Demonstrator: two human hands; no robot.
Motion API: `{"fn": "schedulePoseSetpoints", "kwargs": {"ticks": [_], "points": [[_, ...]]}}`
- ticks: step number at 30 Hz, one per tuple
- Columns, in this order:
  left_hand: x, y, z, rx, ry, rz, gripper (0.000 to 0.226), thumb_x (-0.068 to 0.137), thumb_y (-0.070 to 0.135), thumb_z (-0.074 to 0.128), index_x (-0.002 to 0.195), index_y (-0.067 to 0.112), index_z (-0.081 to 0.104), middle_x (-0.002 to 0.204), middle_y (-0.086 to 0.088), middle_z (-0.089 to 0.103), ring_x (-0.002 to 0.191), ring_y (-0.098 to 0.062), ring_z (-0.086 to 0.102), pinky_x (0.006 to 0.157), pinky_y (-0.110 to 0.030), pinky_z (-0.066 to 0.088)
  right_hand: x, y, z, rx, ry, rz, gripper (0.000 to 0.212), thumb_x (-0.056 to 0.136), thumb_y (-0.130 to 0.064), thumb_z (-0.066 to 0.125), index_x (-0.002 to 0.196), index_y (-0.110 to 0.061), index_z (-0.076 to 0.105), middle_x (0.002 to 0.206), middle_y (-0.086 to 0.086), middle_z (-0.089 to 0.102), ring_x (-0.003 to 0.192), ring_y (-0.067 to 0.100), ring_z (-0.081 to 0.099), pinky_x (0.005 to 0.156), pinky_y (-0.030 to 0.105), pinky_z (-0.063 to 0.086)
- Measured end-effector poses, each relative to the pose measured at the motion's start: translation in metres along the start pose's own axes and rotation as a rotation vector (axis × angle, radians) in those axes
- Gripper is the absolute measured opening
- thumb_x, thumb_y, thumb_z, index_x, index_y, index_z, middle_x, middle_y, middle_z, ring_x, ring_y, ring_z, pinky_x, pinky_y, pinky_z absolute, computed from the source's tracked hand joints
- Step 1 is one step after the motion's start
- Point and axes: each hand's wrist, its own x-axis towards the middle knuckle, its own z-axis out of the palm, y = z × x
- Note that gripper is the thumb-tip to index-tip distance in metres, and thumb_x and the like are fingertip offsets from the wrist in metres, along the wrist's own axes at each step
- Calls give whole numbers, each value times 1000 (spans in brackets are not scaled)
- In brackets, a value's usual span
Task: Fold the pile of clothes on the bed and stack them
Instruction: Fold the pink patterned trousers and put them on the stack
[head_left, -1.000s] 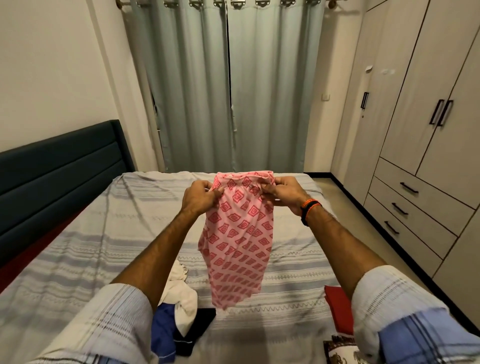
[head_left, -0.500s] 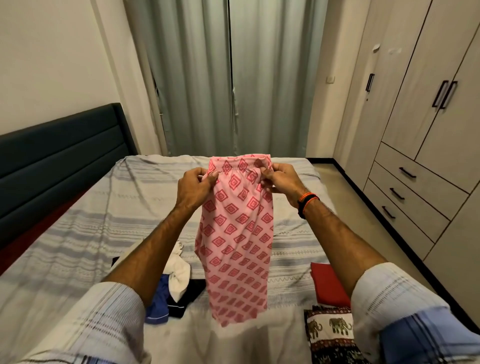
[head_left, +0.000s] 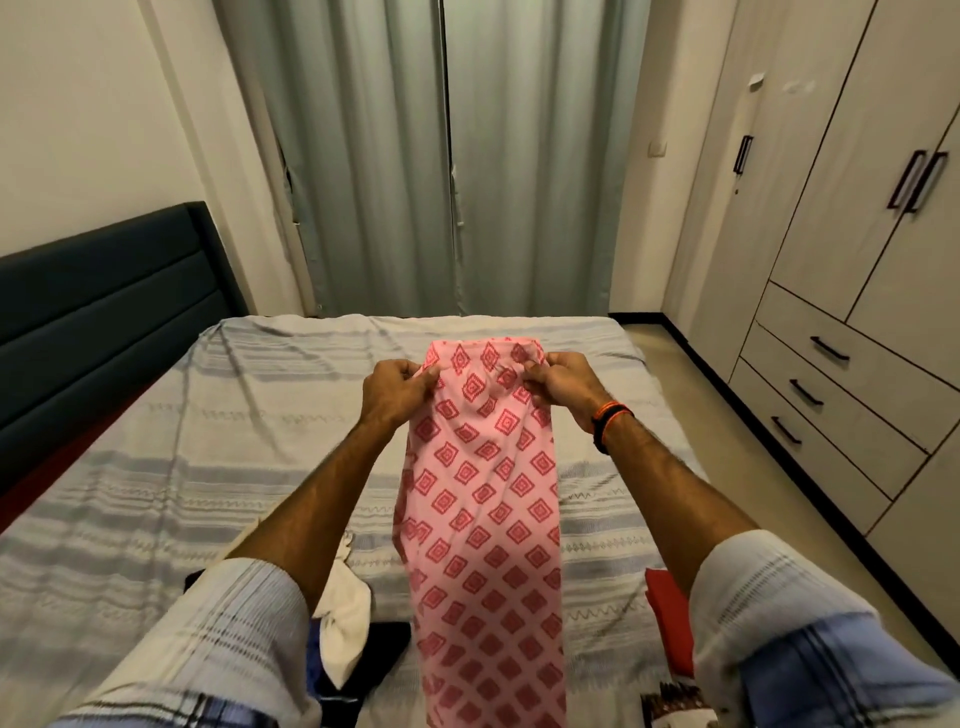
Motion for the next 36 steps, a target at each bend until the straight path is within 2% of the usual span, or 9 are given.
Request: {"fn": "schedulePoseSetpoints", "kwargs": {"ticks": [3,8,13,18,24,28,30,33,36], "points": [[43,16,-6,-11,42,61,36,90,41,66,86,5,69,86,-7,73,82,-23,70,77,-44,59,39,-20,3,18,56,-76,32,92,-28,67,92,4,69,88,11,72,76,19,64,80,46,57],[81,32,-19,-11,137,175,30,90,42,66,88,12,69,88,-3,71,84,-22,66,78,-39,56,60,-54,7,29,101,-256,52,85,-51,66,86,1,63,81,1,65,75,15,58,67,35,49],[70,27,-22,-5,178,244,26,94,37,63,97,12,68,89,2,66,78,-12,61,65,-20,49,62,-46,11,26,105,-308,40,96,-33,61,94,6,59,88,5,62,82,16,56,79,41,53],[21,-13,-15,8,115,210,27,94,35,63,93,9,67,87,-3,69,76,-17,62,57,-18,44,24,0,18,9,62,-245,53,86,-49,65,97,3,65,96,21,69,85,16,58,84,50,54],[-70,-92,9,22,-75,46,26,89,39,69,77,17,66,70,-4,69,68,-27,67,65,-39,54,-65,95,20,-50,-6,-64,65,73,-61,71,78,3,60,70,6,56,71,16,47,68,35,39],[-151,-149,41,70,-171,-99,28,89,34,69,85,6,69,79,-11,71,70,-20,61,62,-29,46,-137,168,21,-119,-76,112,79,58,-72,71,82,2,64,79,19,67,75,19,58,71,44,52],[-185,-173,52,124,-246,-163,30,91,37,66,89,7,68,79,-6,68,72,-17,60,61,-28,43,-168,195,22,-151,-112,194,64,56,-69,73,77,-8,71,80,9,70,79,20,64,76,45,53],[-239,-211,68,203,-359,-230,28,91,33,66,96,6,70,89,-3,71,85,-20,67,71,-30,50,-217,233,22,-180,-156,292,29,74,-41,76,86,-15,78,92,8,75,95,28,69,86,49,54],[-284,-229,77,249,-418,-277,28,91,34,67,102,9,72,101,-5,72,95,-23,67,72,-25,43,-256,258,20,-199,-189,357,31,69,-52,76,85,-25,79,92,0,76,96,23,69,90,47,53]]}}
